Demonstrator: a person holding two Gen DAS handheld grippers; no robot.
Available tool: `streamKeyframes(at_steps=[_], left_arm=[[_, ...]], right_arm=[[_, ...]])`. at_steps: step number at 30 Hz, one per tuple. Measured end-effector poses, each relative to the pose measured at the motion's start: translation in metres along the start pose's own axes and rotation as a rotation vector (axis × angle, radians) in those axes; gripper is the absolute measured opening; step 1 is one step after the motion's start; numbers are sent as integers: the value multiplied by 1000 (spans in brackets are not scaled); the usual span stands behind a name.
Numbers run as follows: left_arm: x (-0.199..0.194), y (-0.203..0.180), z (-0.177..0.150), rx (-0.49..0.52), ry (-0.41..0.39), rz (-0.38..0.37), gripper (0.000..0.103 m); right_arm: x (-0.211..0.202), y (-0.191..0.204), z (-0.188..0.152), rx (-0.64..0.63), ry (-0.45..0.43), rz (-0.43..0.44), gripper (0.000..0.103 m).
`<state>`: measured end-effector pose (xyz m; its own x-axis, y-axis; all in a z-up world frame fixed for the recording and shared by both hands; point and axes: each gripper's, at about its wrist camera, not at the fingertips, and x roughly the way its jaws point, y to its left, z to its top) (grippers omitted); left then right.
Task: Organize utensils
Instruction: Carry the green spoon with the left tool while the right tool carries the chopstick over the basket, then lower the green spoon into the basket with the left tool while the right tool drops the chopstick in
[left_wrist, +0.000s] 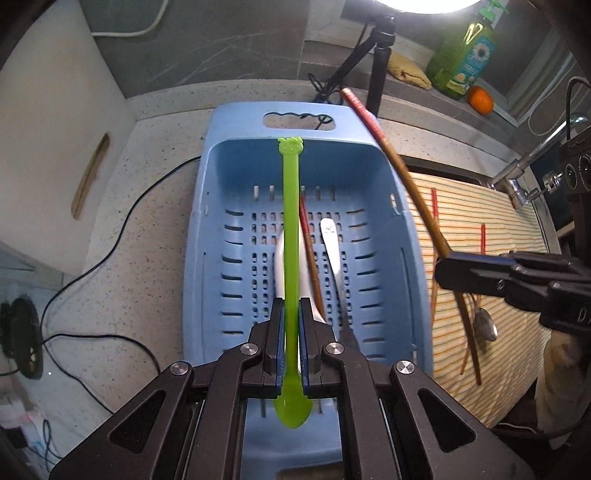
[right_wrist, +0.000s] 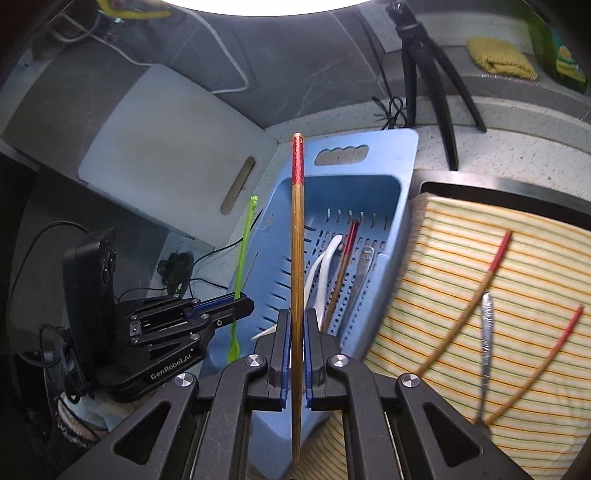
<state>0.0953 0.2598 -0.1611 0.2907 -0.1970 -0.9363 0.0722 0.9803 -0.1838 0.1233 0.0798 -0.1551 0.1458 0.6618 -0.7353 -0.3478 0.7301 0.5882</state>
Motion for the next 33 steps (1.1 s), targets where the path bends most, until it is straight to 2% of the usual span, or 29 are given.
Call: streamKeyframes(at_steps=[8, 14, 18, 21, 30, 33], left_arm=[[21, 17, 15, -13, 35, -1, 5], [36, 20, 19, -6, 61, -10, 5], [40, 23, 21, -23, 66, -18, 6], [41, 24, 21, -32, 68, -7, 12], [27, 17, 16, -40, 39, 2, 13], [17, 12, 10, -49, 20, -6, 13]], right_arm=[[47, 4, 5, 58, 52, -65, 6], [65, -5, 2, 101, 87, -99, 6], [68, -7, 2, 101, 94, -110, 6], [70, -6, 2, 90, 106, -111, 7], [53, -6, -2, 69, 98, -98, 9], [40, -8, -4, 57, 78, -84, 13]])
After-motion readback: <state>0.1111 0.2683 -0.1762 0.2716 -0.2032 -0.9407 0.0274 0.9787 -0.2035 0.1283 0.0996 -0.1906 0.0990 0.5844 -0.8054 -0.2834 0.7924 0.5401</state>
